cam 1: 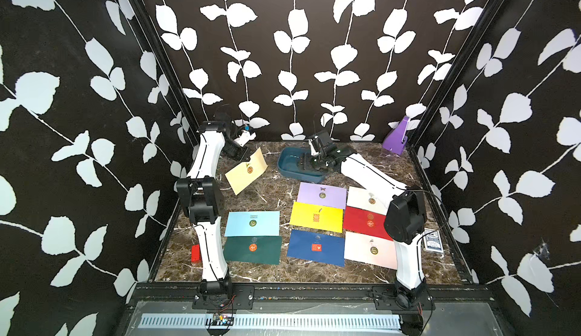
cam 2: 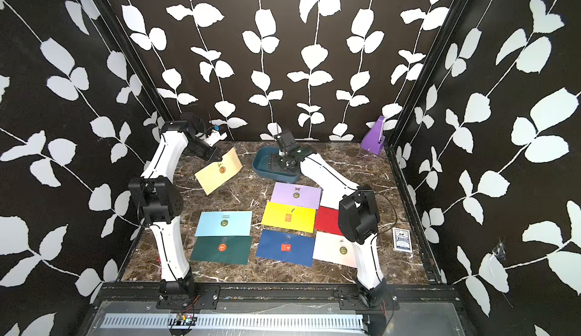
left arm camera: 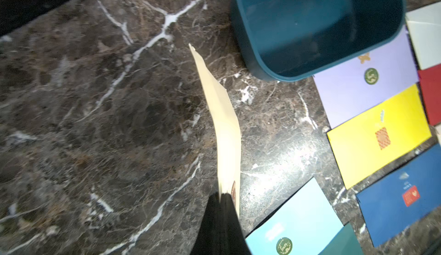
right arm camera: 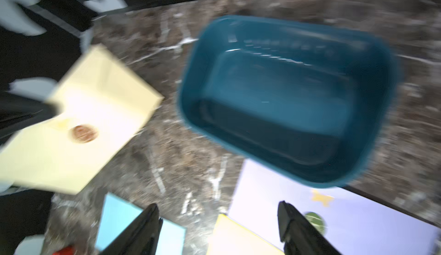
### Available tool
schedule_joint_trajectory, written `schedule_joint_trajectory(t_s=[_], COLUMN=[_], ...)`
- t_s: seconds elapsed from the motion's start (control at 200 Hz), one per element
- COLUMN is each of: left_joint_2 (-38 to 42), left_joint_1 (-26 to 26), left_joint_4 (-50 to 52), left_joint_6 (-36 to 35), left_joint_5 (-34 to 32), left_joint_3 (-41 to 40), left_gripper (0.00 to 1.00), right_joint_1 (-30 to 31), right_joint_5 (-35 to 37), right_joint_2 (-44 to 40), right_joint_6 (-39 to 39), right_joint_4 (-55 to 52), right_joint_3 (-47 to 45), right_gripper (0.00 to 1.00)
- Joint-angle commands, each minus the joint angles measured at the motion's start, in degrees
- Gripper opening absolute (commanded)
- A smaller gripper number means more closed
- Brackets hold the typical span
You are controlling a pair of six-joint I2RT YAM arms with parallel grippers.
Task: Put the sealed envelopes into the storage box
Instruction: Move the storage box to the center of the board.
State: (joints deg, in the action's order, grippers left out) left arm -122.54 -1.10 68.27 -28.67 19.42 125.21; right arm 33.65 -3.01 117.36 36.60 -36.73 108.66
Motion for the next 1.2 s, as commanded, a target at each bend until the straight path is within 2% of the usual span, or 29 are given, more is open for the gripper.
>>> schedule_joint_trajectory(t_s=[0.0, 0.155, 0.605, 0.77, 0.89, 0.985, 1.195], left_joint_2=[6.87, 10.52, 10.65, 10.48, 10.39, 10.12, 9.35], left_joint_1=[-3.08, -7.34, -14.36, -15.68, -15.77, -15.77, -15.77], left_joint_4=[-3.93, -5.53, -6.25, -6.33, -6.58, -6.08, -1.48], left_joint_6=[5.02, 5.49, 2.27, 1.16, 0.43, -1.84, -11.87], left_joint_5=[-7.69, -10.46, -10.14, -11.02, -9.99, -6.48, -1.64], left_joint_3=[-1.87, -2.16, 0.18, 1.19, 1.47, 1.54, 0.99], left_gripper=[0.01, 0.01, 0.0, 0.01, 0.01, 0.01, 0.01], right_joint_1=[-3.15, -5.1, -7.19, -7.33, -7.46, -7.37, -4.98], right_joint_5=[6.81, 10.56, 4.42, 3.34, 2.3, 0.22, -4.75], right_joint_2=[0.49, 3.82, 13.71, 16.49, 17.58, 18.08, 19.82], right_joint_6=[1.27, -1.39, -4.27, -3.47, -3.16, -4.0, -8.41], right_joint_4=[-6.76, -10.07, -7.84, -7.74, -7.56, -6.87, -6.51], right_joint_3=[-2.11, 0.53, 9.46, 12.84, 14.02, 14.75, 18.03], right_gripper=[0.71, 0.61, 0.41, 0.4, 0.26, 0.18, 0.15])
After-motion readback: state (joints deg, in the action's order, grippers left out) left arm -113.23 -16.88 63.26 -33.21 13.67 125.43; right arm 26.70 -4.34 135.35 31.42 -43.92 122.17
